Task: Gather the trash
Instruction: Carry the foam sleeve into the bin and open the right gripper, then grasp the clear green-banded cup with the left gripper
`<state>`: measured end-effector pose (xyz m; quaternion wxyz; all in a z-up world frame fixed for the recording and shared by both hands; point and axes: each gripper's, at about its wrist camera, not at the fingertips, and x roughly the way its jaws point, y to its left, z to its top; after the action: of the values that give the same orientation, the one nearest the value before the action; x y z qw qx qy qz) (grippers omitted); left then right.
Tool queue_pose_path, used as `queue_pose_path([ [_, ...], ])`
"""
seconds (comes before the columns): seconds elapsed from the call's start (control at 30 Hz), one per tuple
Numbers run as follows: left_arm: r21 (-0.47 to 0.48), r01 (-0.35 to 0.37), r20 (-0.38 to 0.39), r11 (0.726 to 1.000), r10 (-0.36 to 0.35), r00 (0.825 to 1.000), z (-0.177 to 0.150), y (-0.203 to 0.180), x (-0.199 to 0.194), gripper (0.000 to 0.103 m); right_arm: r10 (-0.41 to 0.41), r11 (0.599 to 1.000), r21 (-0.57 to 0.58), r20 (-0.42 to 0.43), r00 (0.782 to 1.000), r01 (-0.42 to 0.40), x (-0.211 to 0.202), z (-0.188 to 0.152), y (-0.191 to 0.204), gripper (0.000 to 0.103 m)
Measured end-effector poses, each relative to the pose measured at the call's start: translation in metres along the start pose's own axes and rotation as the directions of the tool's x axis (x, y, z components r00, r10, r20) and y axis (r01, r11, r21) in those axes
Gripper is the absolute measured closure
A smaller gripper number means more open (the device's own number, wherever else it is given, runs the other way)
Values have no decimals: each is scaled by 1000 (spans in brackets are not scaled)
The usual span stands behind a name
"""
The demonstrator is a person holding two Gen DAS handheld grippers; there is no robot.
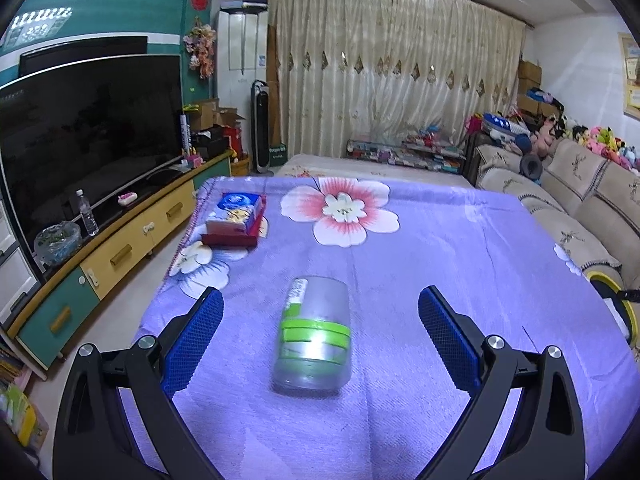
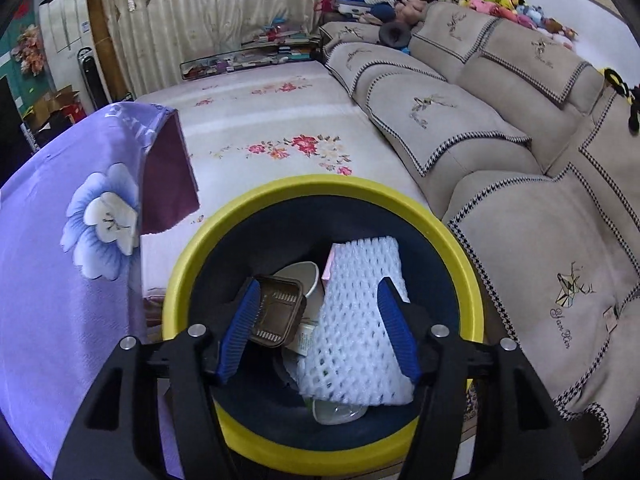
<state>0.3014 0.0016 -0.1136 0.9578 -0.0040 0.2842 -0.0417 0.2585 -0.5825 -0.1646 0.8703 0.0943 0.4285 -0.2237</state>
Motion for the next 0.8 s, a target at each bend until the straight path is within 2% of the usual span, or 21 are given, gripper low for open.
queue_pose_path([
  [0.2, 40, -18, -120, 999, 22, 992, 1, -6, 30, 6, 33, 999, -27, 32, 999, -33, -14, -1, 12, 41],
  [0.3, 24, -16, -192, 1000, 21, 981, 2, -2, 48, 7, 48, 998, -39, 33, 998, -46, -16, -3, 19, 41],
  [0.43, -11, -13, -243, 1000, 10, 970, 4, 6, 65, 7, 65, 997, -51, 32, 997, -64, -18, -6, 23, 41],
  [0.53, -24, -8, -290, 1000, 1, 957, 2, 8, 76, 23, 74, 996, -53, 32, 997, -72, -20, -8, 24, 41],
  [0.63, -21, -8, -325, 1000, 1, 946, -1, 8, 87, 34, 79, 996, -52, 37, 996, -77, -23, -9, 23, 41],
  [0.73, -21, -5, -340, 1000, -3, 940, -4, 7, 92, 50, 84, 995, -49, 43, 996, -82, -28, -10, 21, 41],
  [0.8, -19, -12, -338, 1000, 5, 941, -5, 6, 92, 53, 89, 995, -49, 47, 995, -87, -31, -11, 19, 41],
])
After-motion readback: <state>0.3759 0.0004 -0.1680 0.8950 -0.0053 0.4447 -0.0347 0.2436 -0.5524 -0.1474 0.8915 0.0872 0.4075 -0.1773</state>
